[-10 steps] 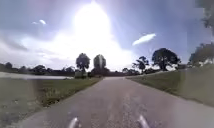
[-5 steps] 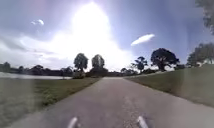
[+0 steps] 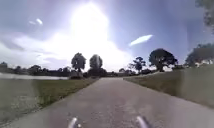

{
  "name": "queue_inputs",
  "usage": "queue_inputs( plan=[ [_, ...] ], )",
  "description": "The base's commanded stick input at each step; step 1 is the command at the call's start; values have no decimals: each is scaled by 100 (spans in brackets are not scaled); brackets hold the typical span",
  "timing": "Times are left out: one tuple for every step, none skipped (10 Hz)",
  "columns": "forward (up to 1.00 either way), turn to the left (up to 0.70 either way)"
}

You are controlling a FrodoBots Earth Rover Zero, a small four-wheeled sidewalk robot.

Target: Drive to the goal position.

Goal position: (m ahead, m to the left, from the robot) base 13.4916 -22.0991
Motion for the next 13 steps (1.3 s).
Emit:
queue_inputs(
  plan=[
    [70,0],
    [70,0],
    [70,0],
    [70,0],
    [70,0],
    [70,0],
    [70,0],
    [70,0],
    [70,0],
    [70,0],
    [70,35],
    [70,35],
    [70,35]
  ],
)
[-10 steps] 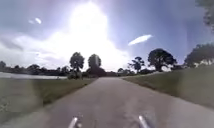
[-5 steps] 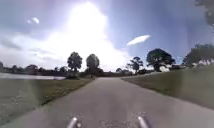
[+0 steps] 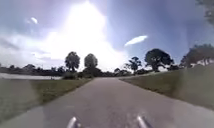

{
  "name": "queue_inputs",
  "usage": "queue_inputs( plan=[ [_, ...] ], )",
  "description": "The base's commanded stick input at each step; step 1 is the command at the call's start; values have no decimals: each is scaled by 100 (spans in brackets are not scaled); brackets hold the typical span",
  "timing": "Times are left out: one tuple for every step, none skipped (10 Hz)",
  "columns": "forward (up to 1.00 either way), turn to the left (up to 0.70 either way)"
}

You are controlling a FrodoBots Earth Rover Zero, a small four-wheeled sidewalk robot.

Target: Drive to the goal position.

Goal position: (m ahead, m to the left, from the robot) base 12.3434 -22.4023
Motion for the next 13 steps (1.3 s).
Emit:
queue_inputs(
  plan=[
    [70,35],
    [70,35],
    [70,35],
    [70,35],
    [70,15],
    [70,0],
    [70,0],
    [70,0],
    [70,0],
    [70,0],
    [70,0],
    [70,0],
    [70,0]
  ],
)
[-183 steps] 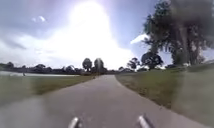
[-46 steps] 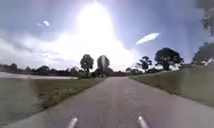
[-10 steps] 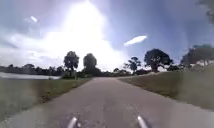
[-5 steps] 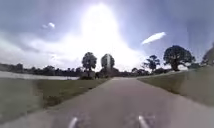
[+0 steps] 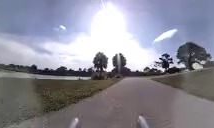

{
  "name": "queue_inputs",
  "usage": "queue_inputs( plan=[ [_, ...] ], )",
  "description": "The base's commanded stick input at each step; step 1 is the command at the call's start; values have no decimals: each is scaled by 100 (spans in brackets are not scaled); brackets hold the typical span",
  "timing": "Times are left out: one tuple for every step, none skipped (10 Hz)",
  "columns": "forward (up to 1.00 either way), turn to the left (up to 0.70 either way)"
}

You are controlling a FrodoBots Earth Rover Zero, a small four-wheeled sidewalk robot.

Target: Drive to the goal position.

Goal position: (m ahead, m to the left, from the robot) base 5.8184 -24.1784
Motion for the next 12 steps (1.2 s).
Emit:
queue_inputs(
  plan=[
    [70,0],
    [70,0],
    [70,0],
    [70,0],
    [70,0],
    [70,0],
    [70,0],
    [70,0],
    [70,0],
    [70,0],
    [70,0],
    [70,0]
  ],
)
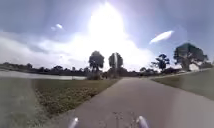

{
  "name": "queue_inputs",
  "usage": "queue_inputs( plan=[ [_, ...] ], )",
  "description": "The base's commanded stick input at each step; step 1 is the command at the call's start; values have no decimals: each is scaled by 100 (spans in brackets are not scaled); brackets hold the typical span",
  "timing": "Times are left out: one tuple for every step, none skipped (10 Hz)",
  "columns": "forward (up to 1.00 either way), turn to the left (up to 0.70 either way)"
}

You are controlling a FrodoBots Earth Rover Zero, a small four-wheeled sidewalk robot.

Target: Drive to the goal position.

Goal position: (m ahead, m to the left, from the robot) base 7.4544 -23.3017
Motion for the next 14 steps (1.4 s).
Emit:
queue_inputs(
  plan=[
    [70,0],
    [70,0],
    [70,0],
    [70,0],
    [70,0],
    [70,0],
    [70,0],
    [70,0],
    [70,0],
    [70,0],
    [70,0],
    [70,0],
    [70,0],
    [70,0]
  ],
)
